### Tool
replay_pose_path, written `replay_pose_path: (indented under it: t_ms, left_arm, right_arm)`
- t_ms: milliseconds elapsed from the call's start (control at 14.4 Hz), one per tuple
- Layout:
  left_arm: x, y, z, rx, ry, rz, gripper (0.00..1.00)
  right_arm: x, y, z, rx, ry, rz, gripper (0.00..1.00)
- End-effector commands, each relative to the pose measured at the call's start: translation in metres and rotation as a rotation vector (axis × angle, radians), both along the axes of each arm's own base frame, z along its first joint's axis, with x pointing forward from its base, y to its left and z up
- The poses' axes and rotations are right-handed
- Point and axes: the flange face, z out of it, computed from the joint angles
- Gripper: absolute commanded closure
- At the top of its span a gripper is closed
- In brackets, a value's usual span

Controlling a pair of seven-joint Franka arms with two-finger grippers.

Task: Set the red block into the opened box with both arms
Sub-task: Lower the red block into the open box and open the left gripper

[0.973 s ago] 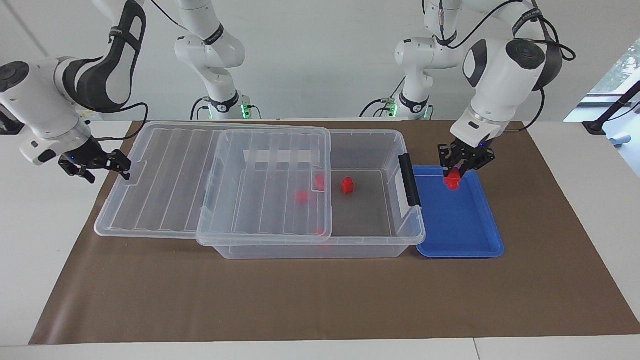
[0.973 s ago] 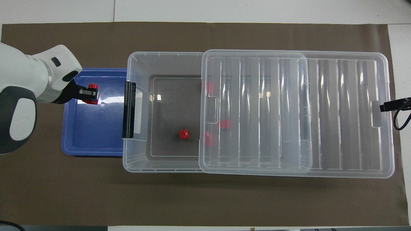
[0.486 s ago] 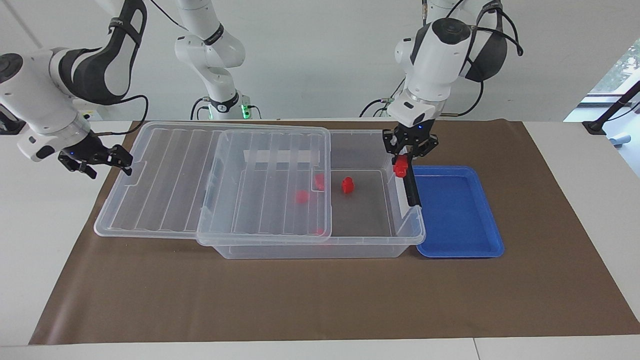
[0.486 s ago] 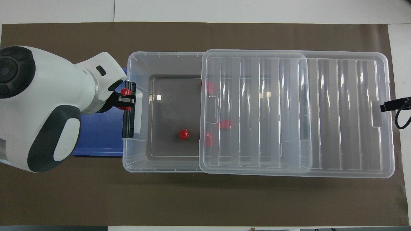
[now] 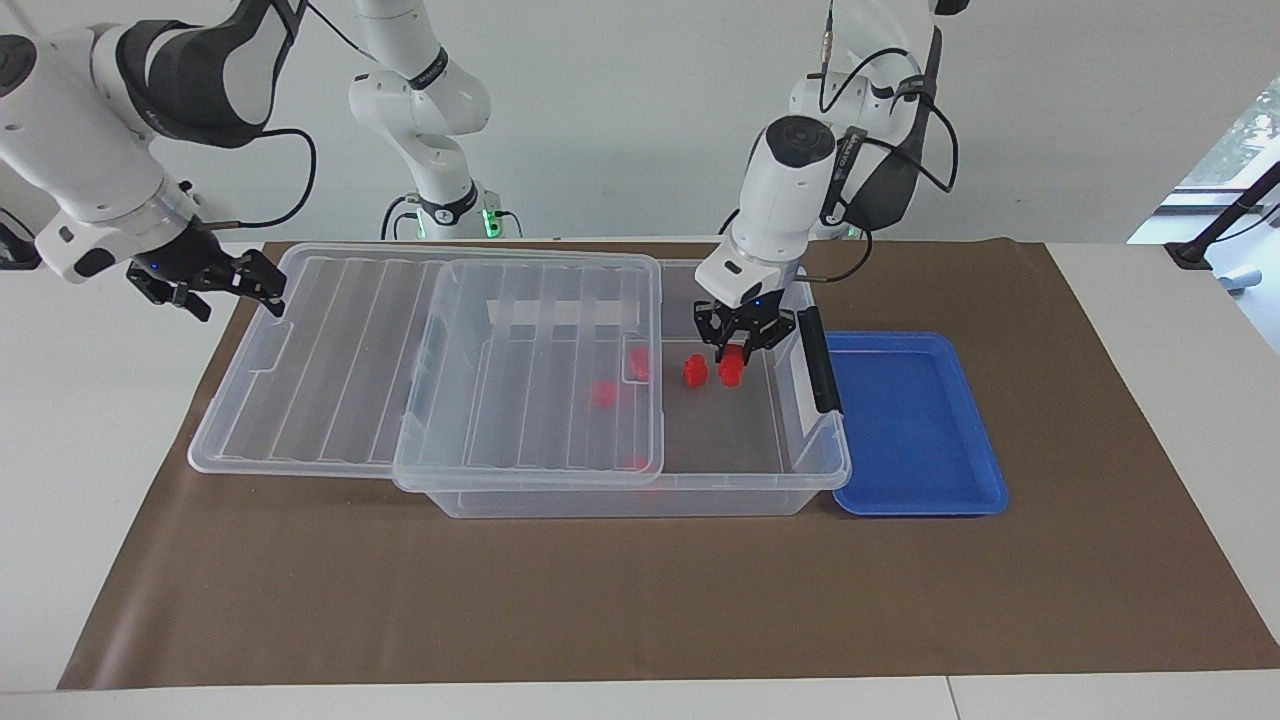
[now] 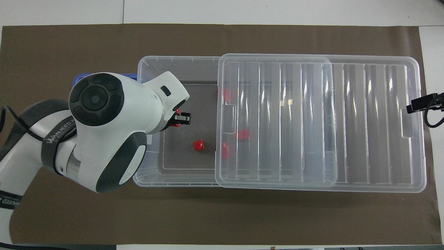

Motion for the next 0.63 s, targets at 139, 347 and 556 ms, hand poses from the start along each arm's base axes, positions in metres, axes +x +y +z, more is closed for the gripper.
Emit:
replay_pose_path:
  t_ms: [139,347,556]
  left_arm:
    - [0.007,-0.008,-0.055,-0.002,-0.013,0.031,1.0]
    - [0.014,-0.012,-0.094,0.042,-0.024,0.044,1.0]
    - [0.018,-0.01,-0.113,0.055,-0.026,0.051,1.0]
  right_arm:
    - [-0.025,0.034,0.036,0.009,0.046,-0.02,0.0]
    - [-0.03,0.051,0.041,-0.023,0.059,-0.065,0.0]
    - [-0.032,0.045,0.037,-0.066,-0.002,-0.065,0.0]
